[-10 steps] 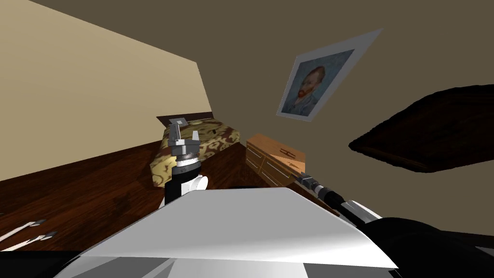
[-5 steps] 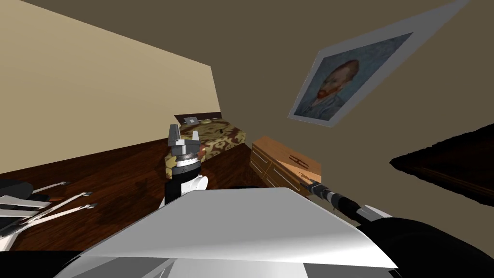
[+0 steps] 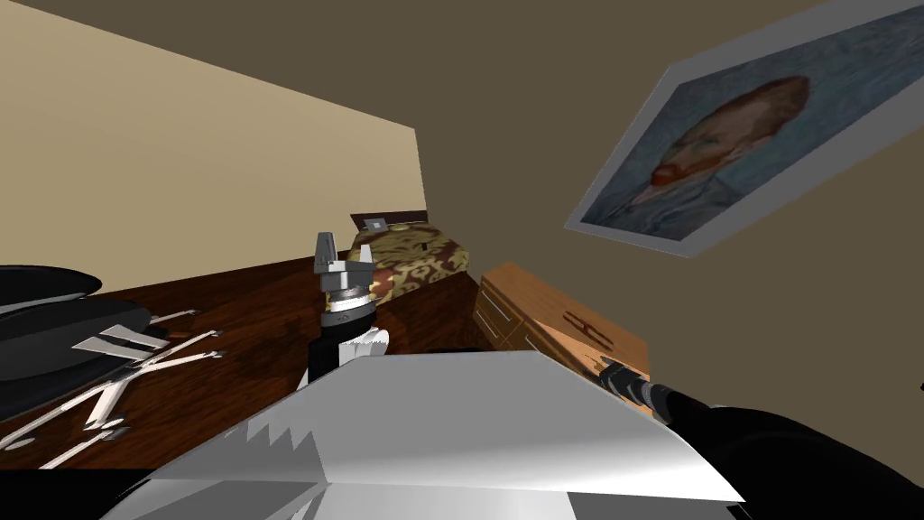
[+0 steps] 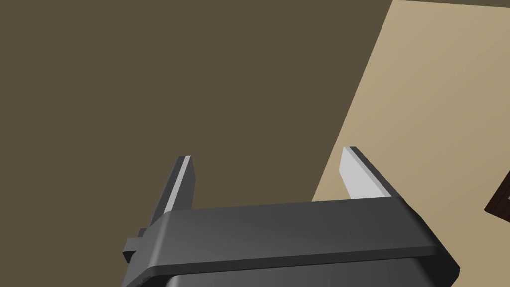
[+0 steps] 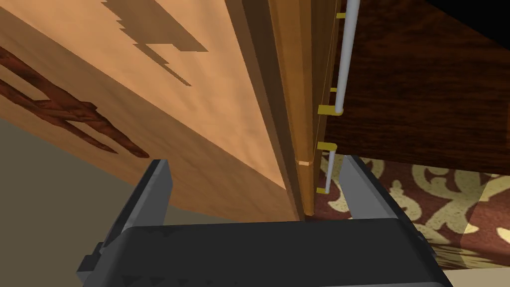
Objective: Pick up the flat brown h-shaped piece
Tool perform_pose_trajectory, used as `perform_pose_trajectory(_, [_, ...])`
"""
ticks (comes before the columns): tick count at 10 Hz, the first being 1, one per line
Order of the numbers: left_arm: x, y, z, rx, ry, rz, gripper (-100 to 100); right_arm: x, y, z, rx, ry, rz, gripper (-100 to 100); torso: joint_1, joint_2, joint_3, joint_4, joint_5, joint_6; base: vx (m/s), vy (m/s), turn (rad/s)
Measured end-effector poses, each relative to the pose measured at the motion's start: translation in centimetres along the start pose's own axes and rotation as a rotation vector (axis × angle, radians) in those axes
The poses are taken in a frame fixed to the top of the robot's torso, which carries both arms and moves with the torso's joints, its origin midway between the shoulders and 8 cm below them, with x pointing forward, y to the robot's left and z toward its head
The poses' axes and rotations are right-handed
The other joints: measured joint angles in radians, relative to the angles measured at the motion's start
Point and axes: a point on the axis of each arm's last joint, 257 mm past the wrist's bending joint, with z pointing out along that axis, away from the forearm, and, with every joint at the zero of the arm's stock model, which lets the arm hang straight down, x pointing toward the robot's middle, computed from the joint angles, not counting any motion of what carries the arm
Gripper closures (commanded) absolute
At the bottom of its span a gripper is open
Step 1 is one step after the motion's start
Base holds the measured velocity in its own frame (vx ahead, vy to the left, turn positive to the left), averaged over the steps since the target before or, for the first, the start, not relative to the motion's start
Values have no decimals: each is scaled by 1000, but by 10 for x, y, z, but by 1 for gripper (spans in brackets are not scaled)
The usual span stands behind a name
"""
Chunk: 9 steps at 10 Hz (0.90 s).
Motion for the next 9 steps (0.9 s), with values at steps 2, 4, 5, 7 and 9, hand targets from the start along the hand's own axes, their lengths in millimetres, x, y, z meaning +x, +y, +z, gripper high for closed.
perform_pose_trajectory(2, [0,0,0,0,0,0,0,26,-4,-9,-9,71,-35,-100,0,5,3,1,0,0,106,-25,145])
perform_pose_trajectory(4, [0,0,0,0,0,0,0,67,-10,-23,-30,171,-77,-100,-1,1,1,1,0,-1,157,-55,197])
perform_pose_trajectory(5, [0,0,0,0,0,0,0,76,-10,-30,-39,197,-88,-100,-1,3,2,1,0,0,211,-67,363])
perform_pose_trajectory(7, [0,0,0,0,0,0,0,133,-1,-57,-78,329,-130,-100,-6,-5,-3,-1,-1,0,269,-141,243])
perform_pose_trajectory(9, [0,0,0,0,0,0,0,166,-2,-77,-114,423,-162,-100,-5,-3,-2,-1,-1,0,153,-83,103])
